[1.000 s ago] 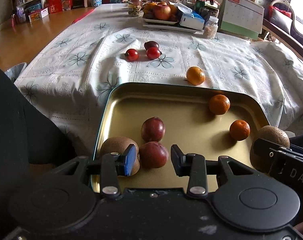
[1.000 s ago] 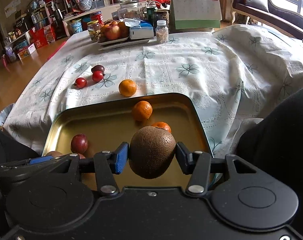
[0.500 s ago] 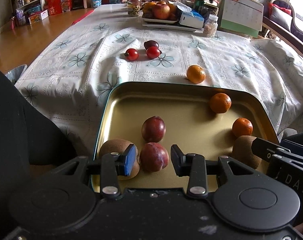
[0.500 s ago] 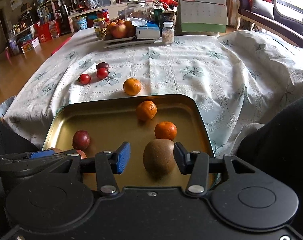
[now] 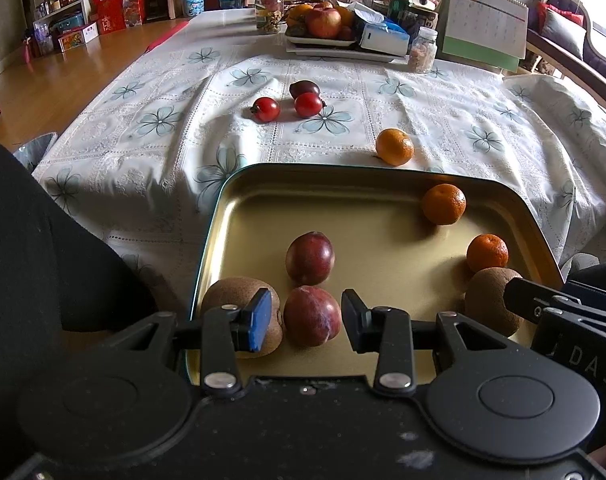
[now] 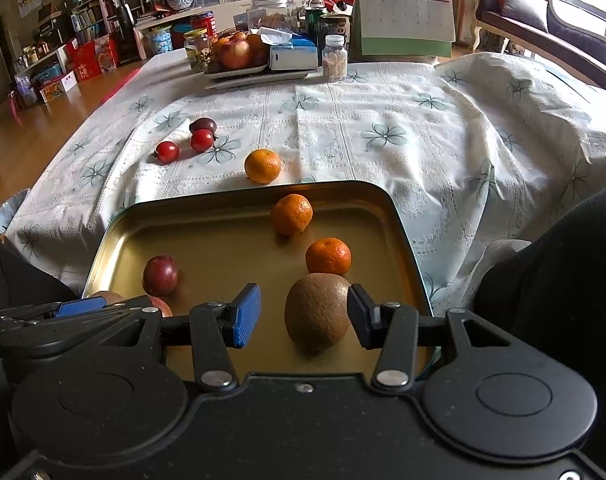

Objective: Organize fruits

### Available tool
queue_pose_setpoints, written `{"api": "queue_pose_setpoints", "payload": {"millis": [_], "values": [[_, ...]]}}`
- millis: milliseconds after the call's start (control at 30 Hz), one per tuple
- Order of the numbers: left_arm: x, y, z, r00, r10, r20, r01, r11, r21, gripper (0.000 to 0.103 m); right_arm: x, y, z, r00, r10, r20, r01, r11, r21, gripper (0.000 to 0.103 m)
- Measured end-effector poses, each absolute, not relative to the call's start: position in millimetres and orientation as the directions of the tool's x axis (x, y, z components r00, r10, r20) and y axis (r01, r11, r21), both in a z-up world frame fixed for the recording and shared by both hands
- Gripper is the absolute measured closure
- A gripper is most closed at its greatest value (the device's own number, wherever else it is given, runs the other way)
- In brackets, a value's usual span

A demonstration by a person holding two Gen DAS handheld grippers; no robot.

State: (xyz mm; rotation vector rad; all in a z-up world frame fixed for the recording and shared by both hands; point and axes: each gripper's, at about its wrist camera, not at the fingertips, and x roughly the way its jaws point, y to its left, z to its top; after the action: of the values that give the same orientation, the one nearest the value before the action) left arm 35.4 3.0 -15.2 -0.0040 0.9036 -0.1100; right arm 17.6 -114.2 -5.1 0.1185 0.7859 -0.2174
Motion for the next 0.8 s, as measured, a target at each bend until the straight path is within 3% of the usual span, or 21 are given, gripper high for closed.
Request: {"api": "queue_pose_setpoints", "payload": {"millis": [800], "values": [[32.2, 2.5, -12.3, 0.628, -0.088, -0.773, 0.097, 0.995, -0.034, 0.064, 20.4, -115.7, -8.7, 0.659, -0.153, -0.737, 0.248, 0.969, 0.021, 0.048]]}}
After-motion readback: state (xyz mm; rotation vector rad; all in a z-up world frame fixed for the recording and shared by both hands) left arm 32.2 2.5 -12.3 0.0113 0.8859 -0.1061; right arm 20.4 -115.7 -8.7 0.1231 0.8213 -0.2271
